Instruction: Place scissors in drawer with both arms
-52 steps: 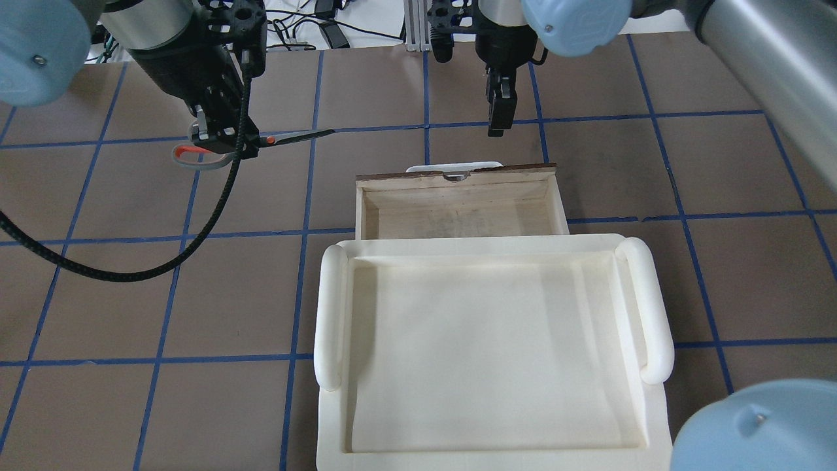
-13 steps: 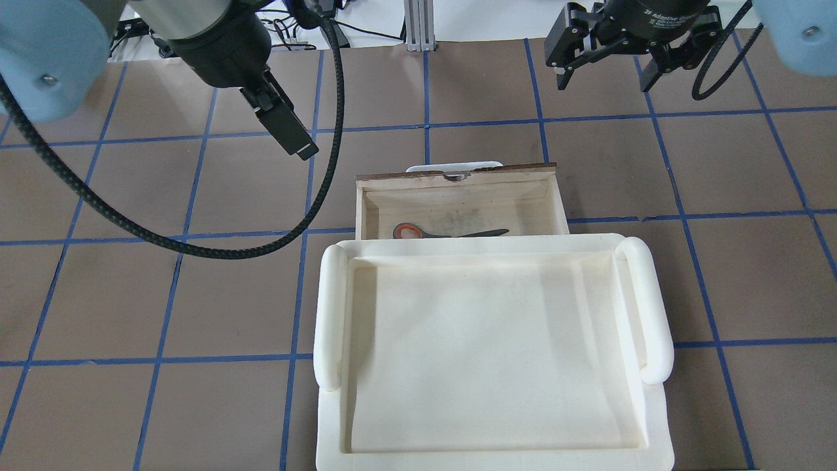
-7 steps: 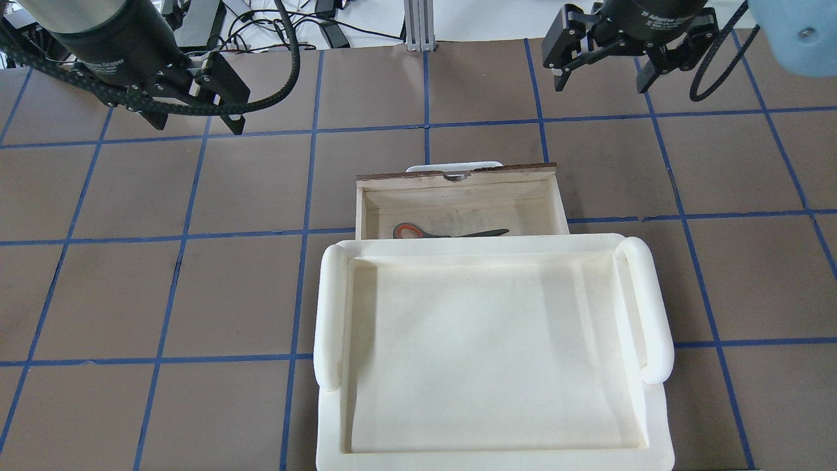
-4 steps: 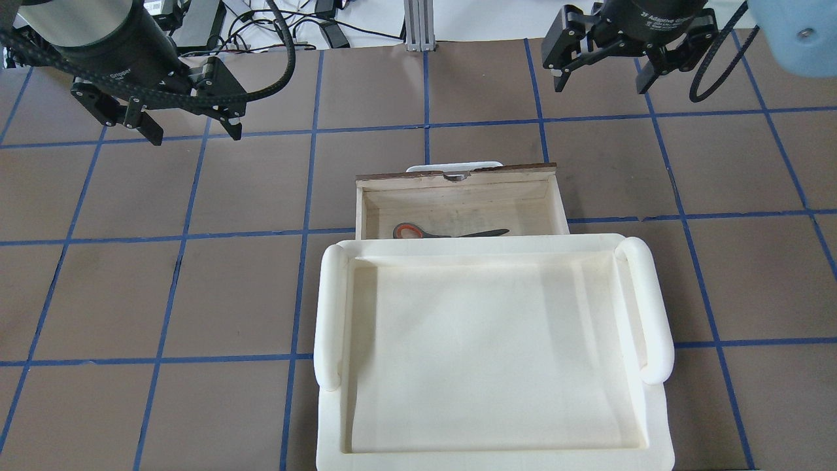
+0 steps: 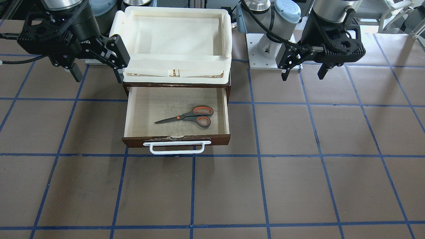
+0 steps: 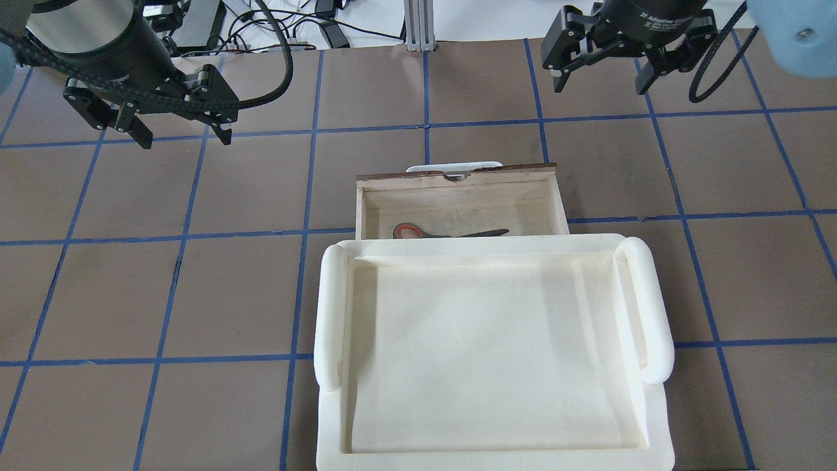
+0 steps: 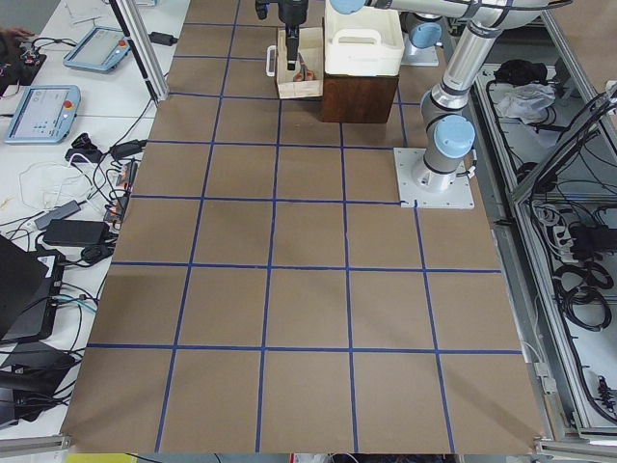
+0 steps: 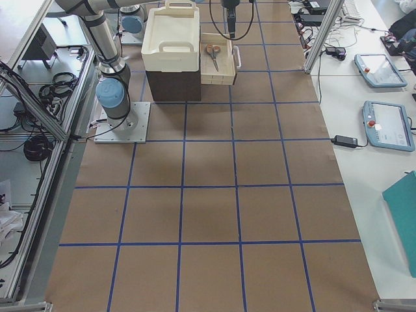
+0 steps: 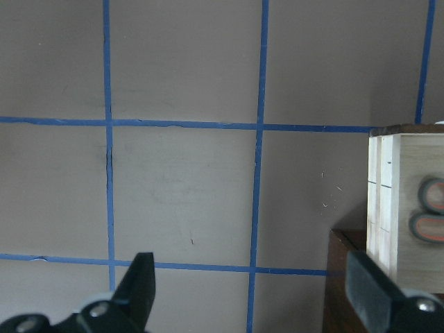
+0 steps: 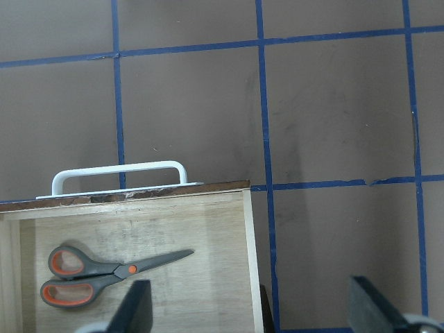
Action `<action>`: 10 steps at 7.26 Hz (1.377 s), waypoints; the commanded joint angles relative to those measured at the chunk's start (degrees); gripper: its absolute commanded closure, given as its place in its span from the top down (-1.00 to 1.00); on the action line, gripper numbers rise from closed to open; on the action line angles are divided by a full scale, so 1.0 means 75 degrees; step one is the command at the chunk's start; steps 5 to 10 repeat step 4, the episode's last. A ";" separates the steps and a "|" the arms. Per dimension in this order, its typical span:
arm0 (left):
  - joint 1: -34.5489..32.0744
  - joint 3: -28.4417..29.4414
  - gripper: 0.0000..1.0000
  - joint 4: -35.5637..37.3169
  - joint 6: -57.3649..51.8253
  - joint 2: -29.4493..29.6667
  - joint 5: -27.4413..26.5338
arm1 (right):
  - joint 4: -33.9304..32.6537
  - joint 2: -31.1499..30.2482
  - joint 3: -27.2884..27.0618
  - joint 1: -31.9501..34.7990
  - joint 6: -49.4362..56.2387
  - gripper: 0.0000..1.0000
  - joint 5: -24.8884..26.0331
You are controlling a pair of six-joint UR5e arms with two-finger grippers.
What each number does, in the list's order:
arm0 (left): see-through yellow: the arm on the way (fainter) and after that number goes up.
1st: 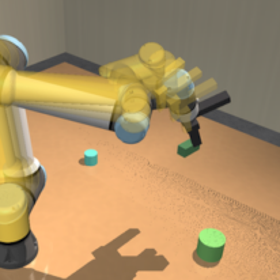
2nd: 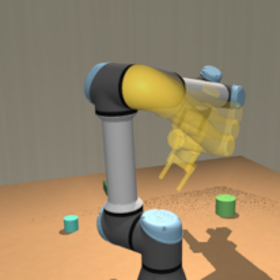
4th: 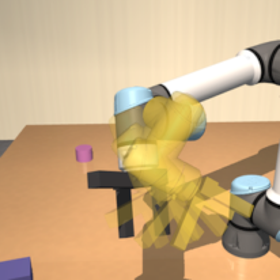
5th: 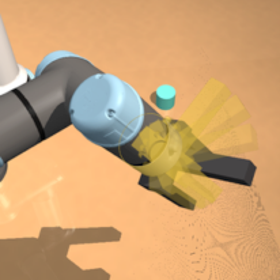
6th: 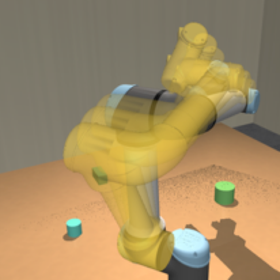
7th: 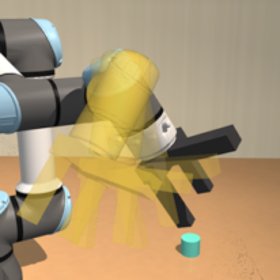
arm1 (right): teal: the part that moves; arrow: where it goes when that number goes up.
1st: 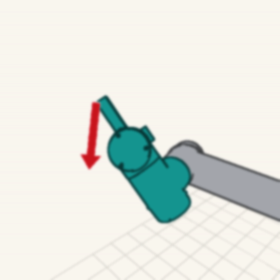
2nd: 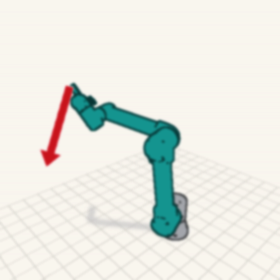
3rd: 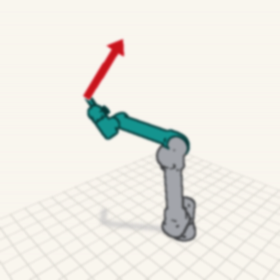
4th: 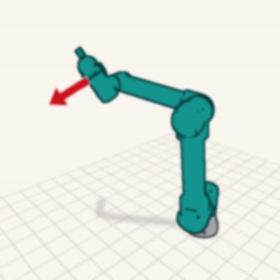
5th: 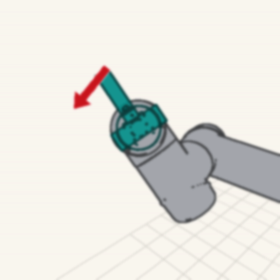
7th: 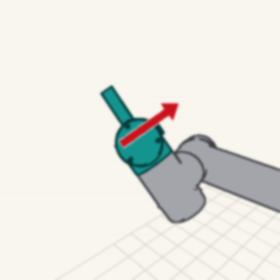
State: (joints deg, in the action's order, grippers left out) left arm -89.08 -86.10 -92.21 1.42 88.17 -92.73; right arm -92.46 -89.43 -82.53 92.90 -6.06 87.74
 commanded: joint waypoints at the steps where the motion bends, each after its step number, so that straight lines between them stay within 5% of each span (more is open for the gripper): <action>1: -0.0017 -0.0016 0.93 -0.0010 -0.0142 -0.0013 0.0060 | 0.0000 -0.0005 0.0000 0.0000 0.0000 1.00 -0.0003; 3: -0.0041 -0.0098 0.95 0.0002 -0.0178 -0.0072 0.0527 | 0.0000 0.0006 0.0000 0.0000 0.0000 1.00 -0.0015; 10: -0.0041 -0.0110 0.95 0.0002 -0.0167 -0.0095 0.0529 | 0.0000 0.0007 0.0000 0.0000 0.0000 1.00 -0.0015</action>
